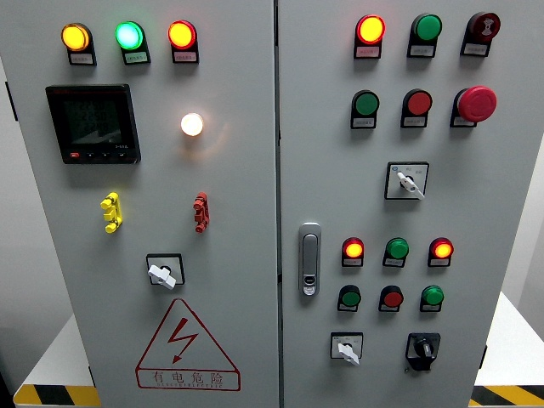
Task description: Trip black knob to open circuit
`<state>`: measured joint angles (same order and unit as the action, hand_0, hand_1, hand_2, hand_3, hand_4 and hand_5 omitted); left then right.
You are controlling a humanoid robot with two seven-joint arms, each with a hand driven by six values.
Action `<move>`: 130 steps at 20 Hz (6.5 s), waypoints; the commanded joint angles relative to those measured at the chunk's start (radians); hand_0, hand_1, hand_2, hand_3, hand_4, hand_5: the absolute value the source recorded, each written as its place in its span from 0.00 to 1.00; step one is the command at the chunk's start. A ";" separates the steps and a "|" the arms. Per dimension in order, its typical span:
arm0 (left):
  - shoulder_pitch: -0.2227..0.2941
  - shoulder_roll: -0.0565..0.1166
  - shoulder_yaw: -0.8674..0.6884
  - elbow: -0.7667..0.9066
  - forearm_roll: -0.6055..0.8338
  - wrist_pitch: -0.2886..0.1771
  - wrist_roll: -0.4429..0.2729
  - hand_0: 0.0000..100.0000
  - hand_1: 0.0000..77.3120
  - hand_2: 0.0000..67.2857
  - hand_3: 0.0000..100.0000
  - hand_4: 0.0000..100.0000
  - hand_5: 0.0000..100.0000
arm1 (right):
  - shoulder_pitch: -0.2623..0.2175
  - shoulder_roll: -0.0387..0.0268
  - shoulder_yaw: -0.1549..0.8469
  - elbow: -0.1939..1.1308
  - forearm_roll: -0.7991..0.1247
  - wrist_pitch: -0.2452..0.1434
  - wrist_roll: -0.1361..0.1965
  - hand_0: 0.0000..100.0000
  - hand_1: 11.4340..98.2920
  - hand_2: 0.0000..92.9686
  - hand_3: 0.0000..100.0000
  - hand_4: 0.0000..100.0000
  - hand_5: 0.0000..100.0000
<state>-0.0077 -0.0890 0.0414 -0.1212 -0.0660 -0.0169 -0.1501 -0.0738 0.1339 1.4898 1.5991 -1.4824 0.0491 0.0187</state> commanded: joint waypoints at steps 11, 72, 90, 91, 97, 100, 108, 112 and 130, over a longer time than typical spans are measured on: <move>0.000 -0.002 0.000 0.000 0.000 0.000 0.000 0.00 0.04 0.19 0.21 0.07 0.02 | 0.126 -0.0020 -0.006 -0.063 0.001 0.000 -0.037 0.81 0.37 0.07 0.87 0.85 0.99; 0.000 0.000 0.000 0.000 0.000 0.000 0.000 0.00 0.04 0.19 0.21 0.07 0.02 | 0.269 0.0011 -0.071 -0.156 0.007 0.000 -0.065 0.86 0.37 0.07 0.90 0.94 1.00; 0.000 0.000 0.000 0.000 0.000 0.000 0.001 0.00 0.04 0.19 0.21 0.07 0.02 | 0.266 0.0042 -0.068 -0.151 0.007 -0.002 -0.074 0.86 0.36 0.07 0.90 0.95 1.00; 0.000 0.000 0.000 0.000 0.000 0.000 0.000 0.00 0.04 0.19 0.21 0.07 0.02 | 0.266 0.0057 -0.068 -0.151 0.007 -0.002 -0.074 0.86 0.36 0.07 0.90 0.95 1.00; 0.000 0.000 0.000 0.000 0.000 0.000 0.000 0.00 0.04 0.19 0.21 0.07 0.02 | 0.266 0.0072 -0.066 -0.154 0.008 -0.002 -0.074 0.86 0.36 0.07 0.90 0.95 1.00; 0.000 0.000 0.000 0.000 0.000 0.000 0.000 0.00 0.04 0.19 0.21 0.07 0.02 | 0.264 0.0072 -0.060 -0.154 0.008 -0.002 -0.074 0.86 0.36 0.07 0.90 0.95 1.00; 0.000 0.000 0.000 0.000 0.000 0.000 0.000 0.00 0.04 0.19 0.21 0.07 0.02 | 0.255 -0.0004 -0.037 -0.154 0.011 -0.002 -0.074 0.86 0.36 0.07 0.90 0.94 1.00; 0.000 0.000 0.000 0.000 0.000 0.000 0.000 0.00 0.04 0.19 0.21 0.07 0.02 | 0.252 -0.0066 -0.016 -0.151 0.013 -0.002 -0.074 0.87 0.36 0.07 0.90 0.94 1.00; 0.000 0.000 0.000 0.000 0.000 0.000 0.000 0.00 0.04 0.19 0.21 0.07 0.02 | 0.052 0.0057 -0.026 0.004 0.010 -0.002 -0.069 0.87 0.36 0.09 0.40 0.33 0.59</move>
<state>-0.0077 -0.0890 0.0414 -0.1212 -0.0660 -0.0169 -0.1503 -0.0047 0.1380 1.4662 1.5914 -1.4720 0.0475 -0.0507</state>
